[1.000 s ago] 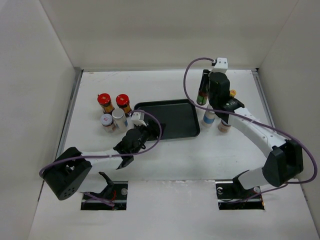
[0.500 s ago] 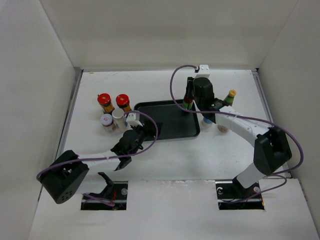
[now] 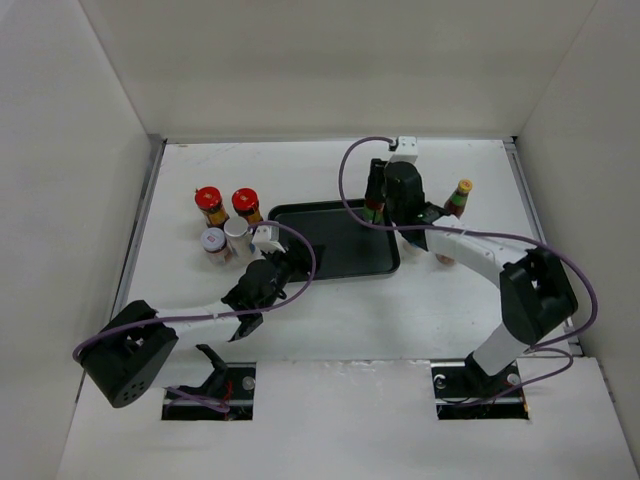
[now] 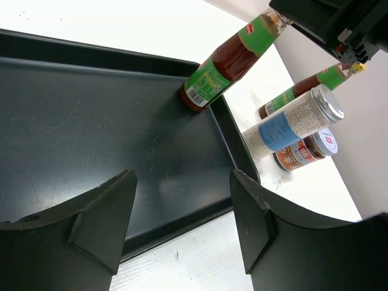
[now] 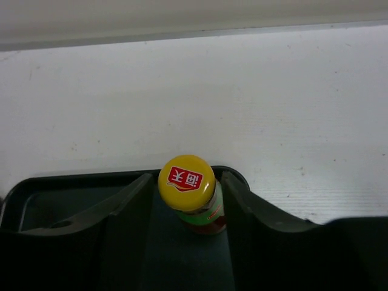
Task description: Organize the condiment bottles
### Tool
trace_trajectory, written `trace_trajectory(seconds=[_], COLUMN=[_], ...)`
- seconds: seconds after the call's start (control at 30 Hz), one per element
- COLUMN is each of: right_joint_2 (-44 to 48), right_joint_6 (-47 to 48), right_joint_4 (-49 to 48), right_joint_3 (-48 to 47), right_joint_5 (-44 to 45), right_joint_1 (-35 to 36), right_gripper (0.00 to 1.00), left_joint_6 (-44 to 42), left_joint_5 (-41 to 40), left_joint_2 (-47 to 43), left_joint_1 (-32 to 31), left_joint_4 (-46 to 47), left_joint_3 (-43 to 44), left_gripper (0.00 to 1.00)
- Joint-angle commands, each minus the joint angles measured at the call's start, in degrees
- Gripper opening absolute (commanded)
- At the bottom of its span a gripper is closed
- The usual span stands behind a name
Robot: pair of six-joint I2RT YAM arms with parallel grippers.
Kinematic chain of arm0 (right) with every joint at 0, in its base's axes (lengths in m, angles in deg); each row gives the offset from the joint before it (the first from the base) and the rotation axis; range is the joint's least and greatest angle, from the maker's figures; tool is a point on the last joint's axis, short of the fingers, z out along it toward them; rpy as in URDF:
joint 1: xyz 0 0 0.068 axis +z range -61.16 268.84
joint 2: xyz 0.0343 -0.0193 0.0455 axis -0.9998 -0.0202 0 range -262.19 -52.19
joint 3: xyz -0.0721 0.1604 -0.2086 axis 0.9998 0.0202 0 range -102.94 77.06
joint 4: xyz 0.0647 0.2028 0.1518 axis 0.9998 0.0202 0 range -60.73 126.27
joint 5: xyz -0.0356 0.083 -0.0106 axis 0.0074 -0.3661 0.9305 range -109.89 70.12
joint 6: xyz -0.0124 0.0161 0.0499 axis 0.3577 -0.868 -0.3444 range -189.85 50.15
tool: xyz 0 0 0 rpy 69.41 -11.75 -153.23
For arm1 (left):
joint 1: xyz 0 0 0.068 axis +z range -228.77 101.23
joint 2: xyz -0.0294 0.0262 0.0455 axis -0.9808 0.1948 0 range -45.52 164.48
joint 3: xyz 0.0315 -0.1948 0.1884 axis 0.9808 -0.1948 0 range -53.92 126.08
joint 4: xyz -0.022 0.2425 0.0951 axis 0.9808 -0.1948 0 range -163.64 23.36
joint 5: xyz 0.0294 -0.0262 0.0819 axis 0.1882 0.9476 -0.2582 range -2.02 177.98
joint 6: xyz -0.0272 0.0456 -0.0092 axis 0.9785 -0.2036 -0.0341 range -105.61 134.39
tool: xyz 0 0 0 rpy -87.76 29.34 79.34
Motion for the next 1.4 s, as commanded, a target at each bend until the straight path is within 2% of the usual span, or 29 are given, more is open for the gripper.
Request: trace_trajectory(seconds=[0.0, 0.17, 0.3, 0.4, 0.47, 0.53, 0.6, 0.63, 0.73, 0.77, 0.83, 1.1, 1.23, 1.37], right_joint_2=[4.04, 7.99, 14.22, 18.62, 21.08, 23.02, 24.17, 24.09, 21.64, 20.49, 18.21, 11.96, 10.46, 9.15], right_joint_6=[-1.14, -1.41, -1.84, -2.46, -3.6, -4.39, -4.4, -3.87, -0.8, -0.27, 0.0, -1.49, -0.97, -0.27], right_joint_4=[-6.95, -7.3, -8.35, -9.41, -7.92, -4.86, -1.51, -0.11, 3.59, 4.3, 5.09, 5.1, 3.26, 0.0], right_joint_3=[0.92, 2.59, 5.48, 9.7, 11.98, 13.13, 13.58, 13.58, 12.18, 11.65, 11.03, 8.92, 8.04, 7.96], right_joint_5=[0.67, 0.67, -0.03, -0.21, 0.93, 4.08, 9.17, 10.76, 12.97, 13.41, 14.2, 14.12, 14.12, 14.29], right_joint_1=[0.18, 0.18, -0.78, -5.26, -8.86, -11.67, -14.49, -15.54, -17.14, -17.14, -17.14, -19.24, -19.68, -19.86], right_gripper=[0.59, 0.74, 0.77, 0.61, 0.37, 0.29, 0.31, 0.37, 0.64, 0.7, 0.76, 0.71, 0.6, 0.62], left_joint_6=[0.43, 0.44, 0.7, 0.7, 0.7, 0.7, 0.7, 0.7, 0.61, 0.7, 0.7, 0.43, 0.7, 0.7], left_joint_5=[0.43, 0.6, 0.6, 0.6, 0.6, 0.6, 0.6, 0.6, 0.51, 0.6, 0.6, 0.51, 0.6, 0.6], left_joint_2=[-0.67, -0.58, -0.67, -0.67, -0.67, -0.58, -0.32, -0.32, 0.21, 0.47, 0.21, 0.03, 0.21, 0.47], left_joint_1=[0.09, 0.0, 0.09, 0.18, 0.27, 0.09, 0.09, 0.0, -0.35, -0.35, -0.44, -0.44, -0.44, -0.53], left_joint_4=[3.11, 3.11, 2.94, 2.93, 3.02, 3.11, 3.11, 3.02, 3.11, 3.11, 3.11, 3.11, 3.11, 3.11], left_joint_3=[0.09, 0.18, 0.09, 0.18, 0.01, 0.09, 0.18, 0.18, 0.62, 0.62, 0.62, 0.53, 0.53, 0.62], left_gripper=[0.61, 0.61, 0.61, 0.61, 0.61, 0.61, 0.61, 0.61, 0.61, 0.61, 0.61, 0.61, 0.61, 0.61])
